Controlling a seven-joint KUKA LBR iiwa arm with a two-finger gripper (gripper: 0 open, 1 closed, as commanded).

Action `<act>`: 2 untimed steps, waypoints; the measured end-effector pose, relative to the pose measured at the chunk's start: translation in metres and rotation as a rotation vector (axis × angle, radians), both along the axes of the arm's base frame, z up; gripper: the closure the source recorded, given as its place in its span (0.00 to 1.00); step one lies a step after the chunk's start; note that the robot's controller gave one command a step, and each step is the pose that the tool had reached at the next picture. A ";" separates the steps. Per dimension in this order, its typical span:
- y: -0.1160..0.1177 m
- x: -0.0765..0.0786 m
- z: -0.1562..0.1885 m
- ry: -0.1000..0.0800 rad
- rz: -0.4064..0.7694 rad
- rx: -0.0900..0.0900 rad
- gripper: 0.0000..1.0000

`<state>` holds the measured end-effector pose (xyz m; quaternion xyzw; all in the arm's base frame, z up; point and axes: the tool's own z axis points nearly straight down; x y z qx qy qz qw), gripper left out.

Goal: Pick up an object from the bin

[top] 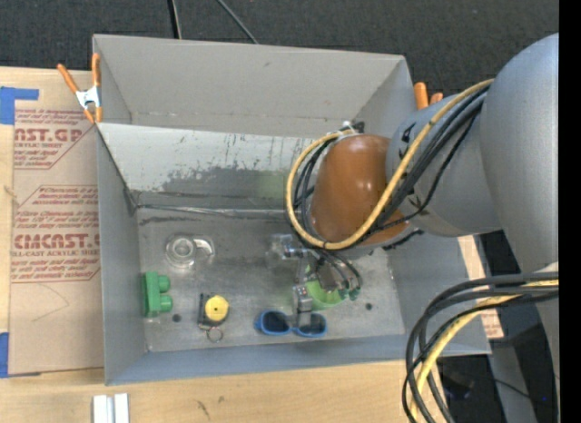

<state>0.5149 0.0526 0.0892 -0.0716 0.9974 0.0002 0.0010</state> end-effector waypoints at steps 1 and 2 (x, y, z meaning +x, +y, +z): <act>0.023 -0.030 -0.018 -0.006 0.259 0.000 0.00; 0.023 -0.031 -0.019 0.000 0.258 0.000 1.00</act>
Offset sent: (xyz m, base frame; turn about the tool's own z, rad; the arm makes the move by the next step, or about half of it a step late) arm -0.0318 0.0222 -0.0192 -0.2592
